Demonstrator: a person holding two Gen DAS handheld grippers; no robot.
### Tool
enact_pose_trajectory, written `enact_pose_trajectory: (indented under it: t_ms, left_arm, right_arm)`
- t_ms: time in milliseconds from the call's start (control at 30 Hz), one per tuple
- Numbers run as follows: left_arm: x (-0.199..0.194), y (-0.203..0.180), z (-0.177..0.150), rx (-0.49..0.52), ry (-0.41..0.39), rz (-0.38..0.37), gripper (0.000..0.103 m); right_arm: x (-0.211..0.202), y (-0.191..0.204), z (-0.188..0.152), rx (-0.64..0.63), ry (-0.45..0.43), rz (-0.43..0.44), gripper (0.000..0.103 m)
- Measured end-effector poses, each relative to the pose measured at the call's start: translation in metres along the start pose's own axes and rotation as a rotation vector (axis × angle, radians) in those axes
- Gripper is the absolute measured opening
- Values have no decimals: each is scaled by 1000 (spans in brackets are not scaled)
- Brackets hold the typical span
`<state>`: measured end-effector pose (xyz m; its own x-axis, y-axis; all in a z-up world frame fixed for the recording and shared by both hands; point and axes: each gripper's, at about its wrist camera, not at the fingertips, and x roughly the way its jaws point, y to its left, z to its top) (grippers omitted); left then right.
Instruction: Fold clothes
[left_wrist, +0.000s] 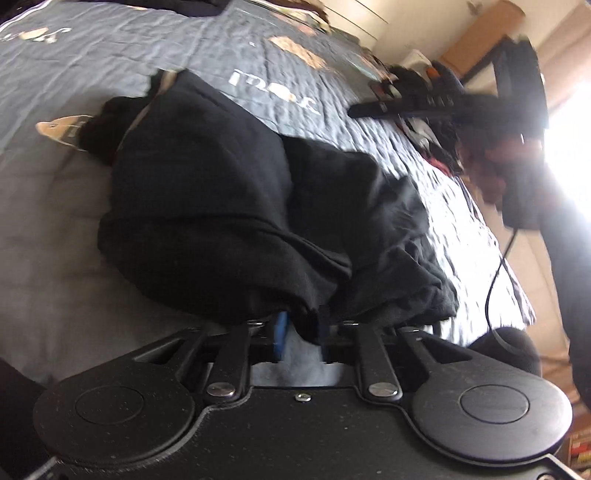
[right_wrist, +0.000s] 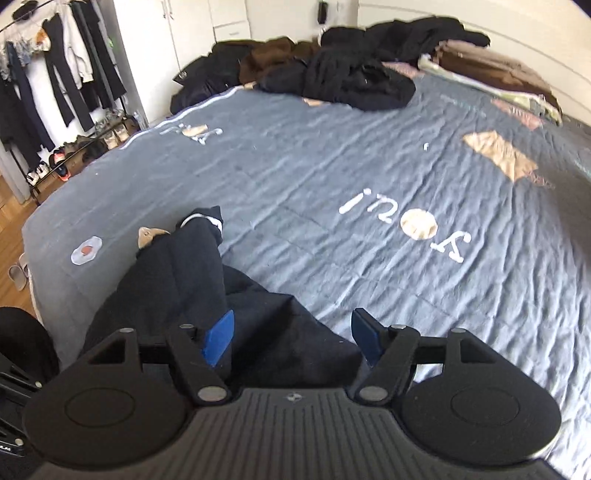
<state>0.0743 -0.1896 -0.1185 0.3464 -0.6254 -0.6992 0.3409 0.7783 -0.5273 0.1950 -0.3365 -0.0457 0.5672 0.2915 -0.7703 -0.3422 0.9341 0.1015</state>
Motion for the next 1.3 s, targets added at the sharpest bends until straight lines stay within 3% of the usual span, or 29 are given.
enact_pose_trajectory:
  t_ms: [67,100,200,467,500,533,567,700,1033,1300]
  left_arm:
    - [-4,13,8,-65,-39,15,65]
    - [-5,20,12,-102,-56,16,69]
    - [6,34,16,-204,-39,1,69]
    - [41,46,13,-334,-7,67,71]
    - [44,48,13,-354,-8,60,71]
    - [46,50,13,-372,-7,48,62]
    - [46,50,14,-376,-11,30,37]
    - [41,41,21,-334,-54,-22,14]
    - [-15,5,60,-213,-226,-119,11]
    - [-24,-31,84,-146,-260,-142,11]
  right_arm:
    - [-2,2,-6,11,-14,31,70]
    - [-3,3,-8,13,-18,42,70]
    - [-3,5,-6,9,-25,49,70]
    - [-14,9,0,27,-58,69,70]
    - [-17,9,-2,27,-62,69,70]
    - [-20,10,-5,27,-64,69,70]
    - [-25,11,-10,25,-65,69,70]
    - [-47,19,-36,-25,-44,70,70]
    - [-88,64,-97,-170,-22,82,70]
    - [-73,106,-139,-321,-42,-50,72]
